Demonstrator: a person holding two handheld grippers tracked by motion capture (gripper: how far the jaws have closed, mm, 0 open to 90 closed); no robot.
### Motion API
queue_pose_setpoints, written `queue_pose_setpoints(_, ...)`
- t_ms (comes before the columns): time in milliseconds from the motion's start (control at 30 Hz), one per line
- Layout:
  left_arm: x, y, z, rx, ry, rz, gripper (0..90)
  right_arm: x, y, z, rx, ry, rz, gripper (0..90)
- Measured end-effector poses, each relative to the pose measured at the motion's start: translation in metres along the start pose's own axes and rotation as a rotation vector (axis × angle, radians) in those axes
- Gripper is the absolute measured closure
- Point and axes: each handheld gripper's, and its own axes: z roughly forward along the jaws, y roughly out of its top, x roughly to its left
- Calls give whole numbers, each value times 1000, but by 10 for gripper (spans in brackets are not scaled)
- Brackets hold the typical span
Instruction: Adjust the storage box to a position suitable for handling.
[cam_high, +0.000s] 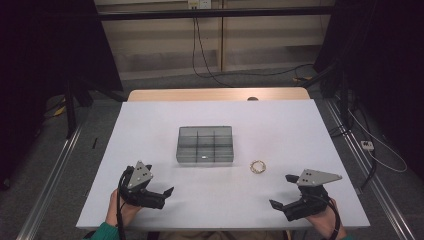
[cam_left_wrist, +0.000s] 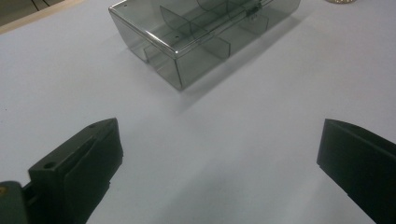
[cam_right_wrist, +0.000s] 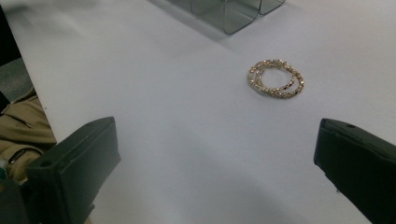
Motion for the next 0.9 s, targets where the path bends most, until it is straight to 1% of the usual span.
queue_pose_setpoints(67, 0, 1, 2, 7, 7, 2, 0, 0, 0, 0, -1, 1, 3, 0)
queue_pose_setpoints(133, 1, 2, 3, 3, 4, 0, 0, -1, 0, 1, -1, 1, 1, 0)
queue_pose_setpoints(367, 5, 5, 10, 19, 8, -12, 0, -2, 0, 3, 5, 10, 2, 0)
queue_pose_setpoints(400, 7, 6, 13, 28, 10, -18, 0, -3, 0, 3, 5, 12, 4, 0)
queue_pose_setpoints(567, 11, 11, 17, 52, 8, -38, 0, -3, 0, 3, 6, 13, 6, 0)
queue_pose_setpoints(700, 14, 15, 19, 54, 20, -43, 0, -3, 0, 3, 8, 13, 8, 0)
queue_pose_setpoints(833, 20, 19, 25, 55, 31, -57, 0, -3, 0, 4, 9, 12, 9, 0)
queue_pose_setpoints(900, 22, 22, 29, 57, 25, -68, 0, -4, -1, 3, 8, 10, 11, 0)
